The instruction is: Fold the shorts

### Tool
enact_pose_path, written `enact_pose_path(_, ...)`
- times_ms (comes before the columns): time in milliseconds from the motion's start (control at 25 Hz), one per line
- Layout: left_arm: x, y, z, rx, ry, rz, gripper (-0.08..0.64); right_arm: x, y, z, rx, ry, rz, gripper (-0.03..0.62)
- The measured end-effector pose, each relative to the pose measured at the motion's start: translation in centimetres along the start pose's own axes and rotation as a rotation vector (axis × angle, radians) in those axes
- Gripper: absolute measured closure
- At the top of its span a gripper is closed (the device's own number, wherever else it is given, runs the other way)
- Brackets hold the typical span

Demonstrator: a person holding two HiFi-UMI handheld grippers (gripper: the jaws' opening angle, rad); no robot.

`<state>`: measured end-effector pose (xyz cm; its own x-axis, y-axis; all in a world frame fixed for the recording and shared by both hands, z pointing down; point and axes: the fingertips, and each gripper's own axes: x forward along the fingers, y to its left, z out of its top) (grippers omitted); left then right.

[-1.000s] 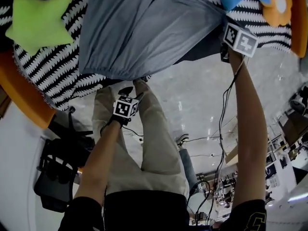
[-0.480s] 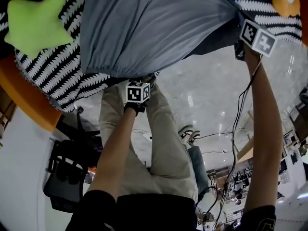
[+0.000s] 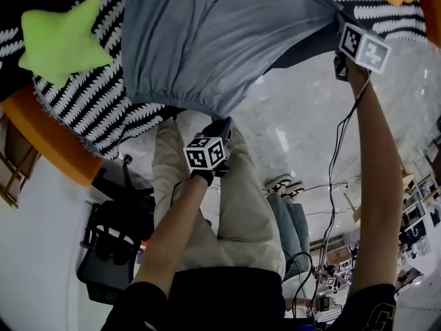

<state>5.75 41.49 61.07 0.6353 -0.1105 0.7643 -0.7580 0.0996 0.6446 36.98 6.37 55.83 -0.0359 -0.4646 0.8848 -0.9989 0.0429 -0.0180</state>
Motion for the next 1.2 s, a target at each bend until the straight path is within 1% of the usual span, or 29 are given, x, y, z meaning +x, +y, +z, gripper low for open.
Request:
enact_pose_path(120,-1.8,-1.8,-0.1,-0.03,0.006,-0.043,0.543,-0.7,-0.6,0.3,0.011,-0.015,-0.022,0.574)
enact_pose_path(200,-2.8,-2.8,-0.7,-0.01,0.03,-0.068,0.543,-1.7,-0.6,1.4,-0.019,-0.045,-0.044,0.574)
enact_pose_path(280,-3.3,-3.5,-1.0,0.072,0.067,-0.077,0.543,-2.7,-1.1,2.7,-0.061,-0.091,-0.078,0.574)
enact_pose_path(360,-3.2,-3.4,-0.3,0.166,0.094,-0.072,0.545,-2.9,-1.9,3.6,-0.084,-0.108,-0.106,0.574)
enact_pose_path(400,-3.3,-3.5,-0.1,0.192,0.099,-0.074,0.545,-3.1,-2.0,4.2,-0.092,-0.116,-0.108,0.574)
enact_pose_path(520,-3.6,-4.2,0.1,0.234,0.105,-0.093,0.546,-3.4,-1.7,5.4,-0.159,-0.145,-0.106,0.574)
enact_pose_path(560,-3.8,-4.5,0.1,0.249,0.11,-0.095,0.546,-3.3,-1.7,5.7,-0.163,-0.144,-0.112,0.574)
enact_pose_path(640,-3.8,-5.3,-0.3,0.273,0.119,-0.103,0.546,-3.0,-2.3,5.6,-0.125,-0.109,-0.131,0.574)
enact_pose_path(760,-3.7,-7.1,-0.6,0.272,0.116,-0.13,0.546,-2.9,-2.8,5.4,-0.082,-0.065,-0.143,0.574)
enact_pose_path(880,-4.6,-8.3,-0.1,0.247,0.093,-0.161,0.546,-3.3,-1.6,5.8,-0.108,-0.053,-0.133,0.574)
enact_pose_path(960,-5.6,-8.6,0.5,0.206,0.071,-0.18,0.546,-3.7,-0.7,6.3,-0.129,-0.046,-0.131,0.573)
enact_pose_path(1040,-6.6,-8.6,1.0,0.173,0.054,-0.194,0.546,-3.9,0.3,7.2,-0.135,-0.043,-0.124,0.572)
enact_pose_path(1200,-8.3,-8.0,1.9,0.169,0.036,-0.206,0.546,-4.6,3.1,10.5,-0.14,-0.067,-0.107,0.572)
